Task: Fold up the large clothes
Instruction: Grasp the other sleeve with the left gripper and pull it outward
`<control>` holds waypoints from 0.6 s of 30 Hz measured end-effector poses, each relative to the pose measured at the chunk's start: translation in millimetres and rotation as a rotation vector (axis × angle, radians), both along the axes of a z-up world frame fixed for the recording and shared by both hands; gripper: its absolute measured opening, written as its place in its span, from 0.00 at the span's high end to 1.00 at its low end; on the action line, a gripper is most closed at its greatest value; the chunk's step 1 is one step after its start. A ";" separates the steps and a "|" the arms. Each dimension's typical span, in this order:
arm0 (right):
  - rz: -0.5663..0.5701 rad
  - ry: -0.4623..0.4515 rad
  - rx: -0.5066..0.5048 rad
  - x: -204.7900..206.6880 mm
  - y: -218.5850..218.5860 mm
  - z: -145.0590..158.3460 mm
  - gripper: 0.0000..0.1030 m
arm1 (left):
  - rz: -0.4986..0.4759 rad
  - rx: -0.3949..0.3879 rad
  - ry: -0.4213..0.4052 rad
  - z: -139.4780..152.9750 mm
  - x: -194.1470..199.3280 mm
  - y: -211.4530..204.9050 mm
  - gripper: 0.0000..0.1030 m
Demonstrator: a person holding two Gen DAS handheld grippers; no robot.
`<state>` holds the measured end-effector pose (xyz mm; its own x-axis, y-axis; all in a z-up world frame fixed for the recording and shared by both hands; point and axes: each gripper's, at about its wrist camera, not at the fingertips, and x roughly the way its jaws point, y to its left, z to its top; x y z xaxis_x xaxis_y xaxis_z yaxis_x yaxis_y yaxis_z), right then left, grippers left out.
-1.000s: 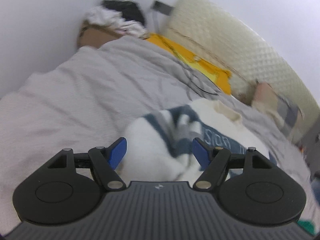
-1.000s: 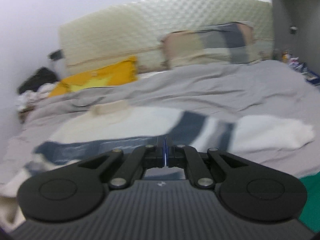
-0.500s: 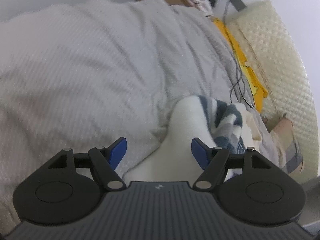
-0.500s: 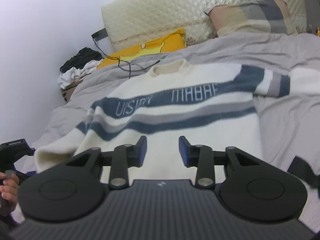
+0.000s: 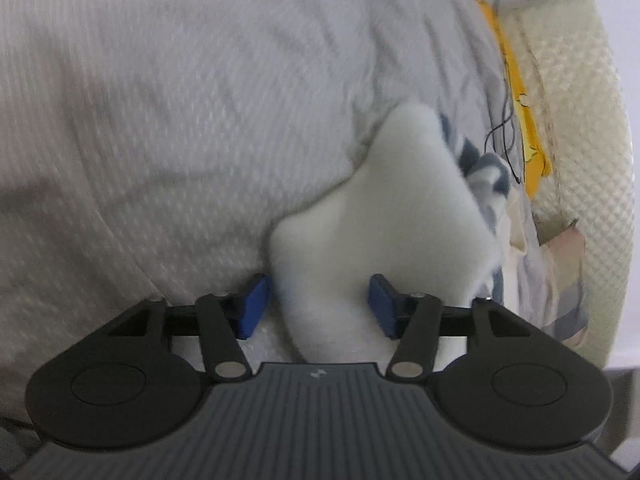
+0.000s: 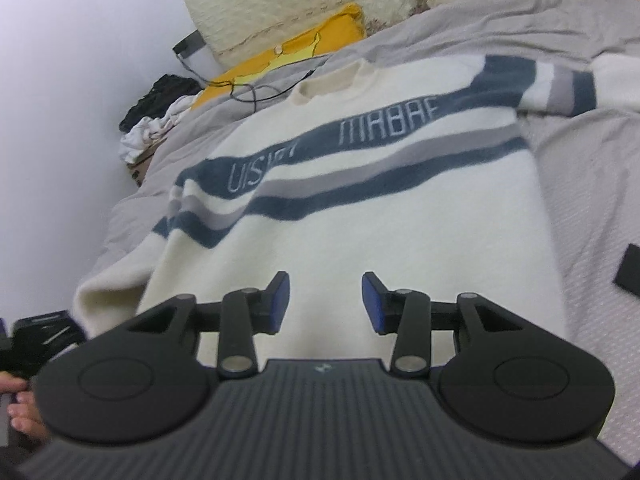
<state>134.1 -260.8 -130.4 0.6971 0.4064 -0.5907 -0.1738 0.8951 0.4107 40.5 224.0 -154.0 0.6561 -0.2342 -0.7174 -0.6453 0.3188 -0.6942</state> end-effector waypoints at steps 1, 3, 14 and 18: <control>0.009 0.006 0.006 0.9 1.7 -0.9 0.57 | 0.007 -0.038 -0.003 -7.0 1.1 -1.2 0.39; 0.020 0.015 0.010 2.9 5.0 -3.0 0.52 | -0.005 -0.075 -0.004 -15.9 5.2 -4.8 0.39; -0.013 0.067 -0.022 15.0 6.7 -19.6 0.51 | -0.076 -0.087 -0.065 -19.6 21.5 -25.0 0.48; -0.040 0.054 -0.076 18.6 6.4 -23.3 0.51 | -0.078 -0.054 -0.078 -18.5 31.0 -30.4 0.66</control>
